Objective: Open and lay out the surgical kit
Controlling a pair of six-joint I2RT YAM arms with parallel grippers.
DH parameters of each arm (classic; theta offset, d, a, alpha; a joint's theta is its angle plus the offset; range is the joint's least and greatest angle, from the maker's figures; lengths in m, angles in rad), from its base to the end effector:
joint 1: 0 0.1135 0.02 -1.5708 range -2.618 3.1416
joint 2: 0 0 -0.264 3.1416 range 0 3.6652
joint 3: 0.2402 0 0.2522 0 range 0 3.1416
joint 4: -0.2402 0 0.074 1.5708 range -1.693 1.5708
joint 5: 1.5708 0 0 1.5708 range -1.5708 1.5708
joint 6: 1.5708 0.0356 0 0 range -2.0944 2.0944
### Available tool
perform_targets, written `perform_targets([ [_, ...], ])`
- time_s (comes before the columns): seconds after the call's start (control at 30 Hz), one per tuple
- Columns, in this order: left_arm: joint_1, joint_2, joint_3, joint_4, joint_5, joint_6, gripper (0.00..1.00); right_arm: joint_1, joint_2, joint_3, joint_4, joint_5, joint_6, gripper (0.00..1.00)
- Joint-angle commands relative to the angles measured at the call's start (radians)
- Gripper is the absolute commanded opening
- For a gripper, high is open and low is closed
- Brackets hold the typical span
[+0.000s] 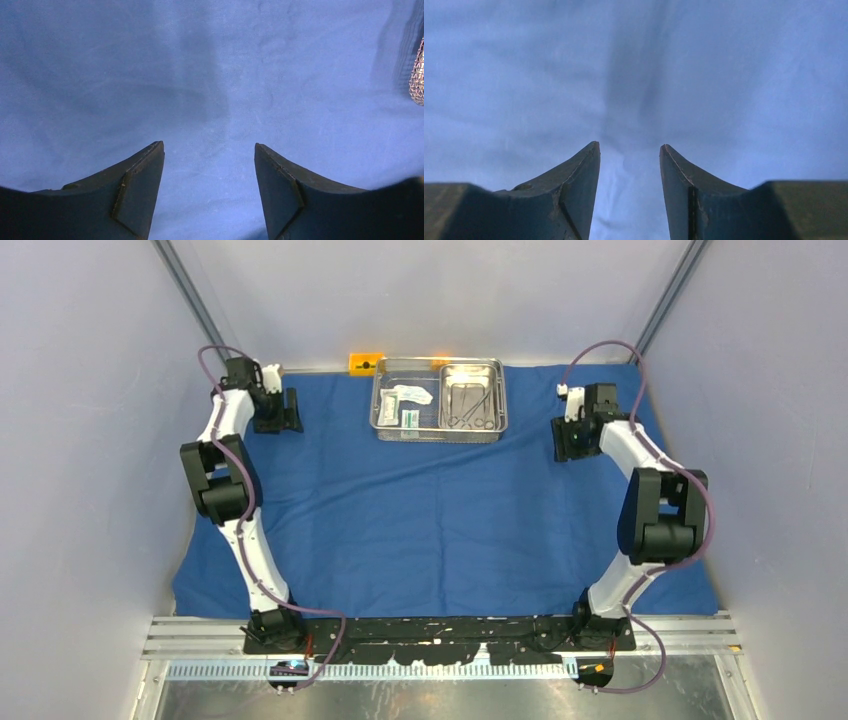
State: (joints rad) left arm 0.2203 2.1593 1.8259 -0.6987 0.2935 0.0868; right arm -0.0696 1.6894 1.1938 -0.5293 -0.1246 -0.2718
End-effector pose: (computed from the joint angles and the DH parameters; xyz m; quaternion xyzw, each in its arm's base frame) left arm 0.4639 0.0933 0.2168 -0.0248 0.9541 -0.0990 0.2817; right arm 0.3515 -0.0201 0.2185 -0.1137 0.9545 0.0134 0.2753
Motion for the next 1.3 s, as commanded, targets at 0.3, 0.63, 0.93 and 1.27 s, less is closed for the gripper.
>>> perform_targets([
  [0.3, -0.01, -0.114, -0.044, 0.028, -0.022, 0.066, 0.71, -0.004, 0.233, 0.076, 0.038, 0.048, -0.058, 0.47],
  [0.63, -0.009, -0.157, -0.095, 0.014, -0.075, 0.15, 0.71, -0.004, 0.115, -0.114, -0.112, 0.166, -0.189, 0.42],
  [0.93, -0.011, -0.185, -0.179, -0.001, -0.089, 0.228, 0.71, -0.004, 0.09, -0.234, -0.096, 0.18, -0.191, 0.34],
  [1.27, -0.09, -0.315, -0.333, -0.116, 0.067, 0.543, 0.71, -0.004, -0.01, -0.365, -0.147, 0.216, -0.235, 0.24],
])
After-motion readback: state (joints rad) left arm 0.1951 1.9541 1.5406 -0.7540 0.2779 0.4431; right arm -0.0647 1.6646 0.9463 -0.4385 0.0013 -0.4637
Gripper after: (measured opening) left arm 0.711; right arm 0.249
